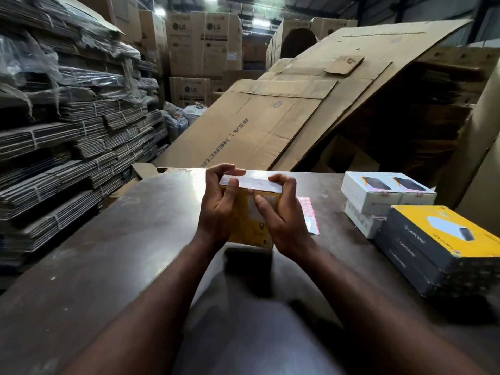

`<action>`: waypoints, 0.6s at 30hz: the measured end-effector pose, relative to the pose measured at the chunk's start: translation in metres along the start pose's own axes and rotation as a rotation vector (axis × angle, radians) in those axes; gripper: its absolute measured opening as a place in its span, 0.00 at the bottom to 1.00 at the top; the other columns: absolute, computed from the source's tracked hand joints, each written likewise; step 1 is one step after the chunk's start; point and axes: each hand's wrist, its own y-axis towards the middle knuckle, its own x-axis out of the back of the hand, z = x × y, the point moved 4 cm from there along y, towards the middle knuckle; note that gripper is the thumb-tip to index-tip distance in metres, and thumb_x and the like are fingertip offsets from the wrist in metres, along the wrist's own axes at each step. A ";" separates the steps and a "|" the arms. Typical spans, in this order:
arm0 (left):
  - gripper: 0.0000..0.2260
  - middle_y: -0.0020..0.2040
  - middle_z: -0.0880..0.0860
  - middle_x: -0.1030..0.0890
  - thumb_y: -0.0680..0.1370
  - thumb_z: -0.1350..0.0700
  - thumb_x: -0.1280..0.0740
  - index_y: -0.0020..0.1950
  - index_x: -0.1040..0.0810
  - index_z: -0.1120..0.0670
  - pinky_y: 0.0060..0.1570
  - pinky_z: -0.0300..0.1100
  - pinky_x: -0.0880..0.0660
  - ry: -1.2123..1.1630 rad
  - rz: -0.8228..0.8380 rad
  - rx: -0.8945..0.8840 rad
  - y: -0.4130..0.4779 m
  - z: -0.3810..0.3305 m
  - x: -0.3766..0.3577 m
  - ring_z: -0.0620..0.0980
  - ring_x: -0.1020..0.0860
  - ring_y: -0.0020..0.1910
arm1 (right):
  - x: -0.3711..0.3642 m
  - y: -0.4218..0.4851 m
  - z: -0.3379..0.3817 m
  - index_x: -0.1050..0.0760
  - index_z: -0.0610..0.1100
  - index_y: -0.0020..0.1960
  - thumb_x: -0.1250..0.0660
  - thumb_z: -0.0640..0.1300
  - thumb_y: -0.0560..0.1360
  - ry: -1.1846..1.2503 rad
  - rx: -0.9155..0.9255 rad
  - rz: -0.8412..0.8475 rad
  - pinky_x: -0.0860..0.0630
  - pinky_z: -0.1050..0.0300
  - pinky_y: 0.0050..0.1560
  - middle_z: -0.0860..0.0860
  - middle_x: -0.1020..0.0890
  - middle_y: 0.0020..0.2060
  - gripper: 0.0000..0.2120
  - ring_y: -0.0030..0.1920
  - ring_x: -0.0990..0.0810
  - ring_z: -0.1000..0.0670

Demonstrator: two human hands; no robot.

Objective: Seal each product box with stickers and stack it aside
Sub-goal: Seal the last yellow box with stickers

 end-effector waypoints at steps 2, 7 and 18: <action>0.15 0.66 0.52 0.23 0.80 0.46 0.39 0.66 0.33 0.45 0.60 0.44 0.23 0.022 0.035 -0.005 -0.002 0.000 -0.001 0.46 0.23 0.64 | 0.006 -0.002 0.000 0.40 0.49 0.65 0.35 0.50 0.76 -0.097 0.051 0.021 0.27 0.70 0.46 0.53 0.25 0.52 0.21 0.48 0.23 0.63; 0.23 0.73 0.48 0.27 0.77 0.41 0.36 0.71 0.35 0.43 0.71 0.54 0.29 0.108 0.069 0.001 -0.008 -0.002 -0.002 0.45 0.28 0.71 | 0.016 -0.002 -0.005 0.39 0.48 0.65 0.31 0.56 0.73 -0.210 0.116 -0.005 0.25 0.65 0.50 0.50 0.26 0.56 0.27 0.51 0.24 0.53; 0.26 0.73 0.48 0.27 0.77 0.47 0.37 0.73 0.37 0.48 0.57 0.31 0.26 -0.055 0.062 0.121 -0.006 -0.005 -0.005 0.38 0.25 0.66 | 0.011 -0.002 -0.009 0.39 0.44 0.65 0.28 0.48 0.74 -0.184 0.159 0.012 0.29 0.70 0.55 0.51 0.27 0.56 0.27 0.52 0.26 0.61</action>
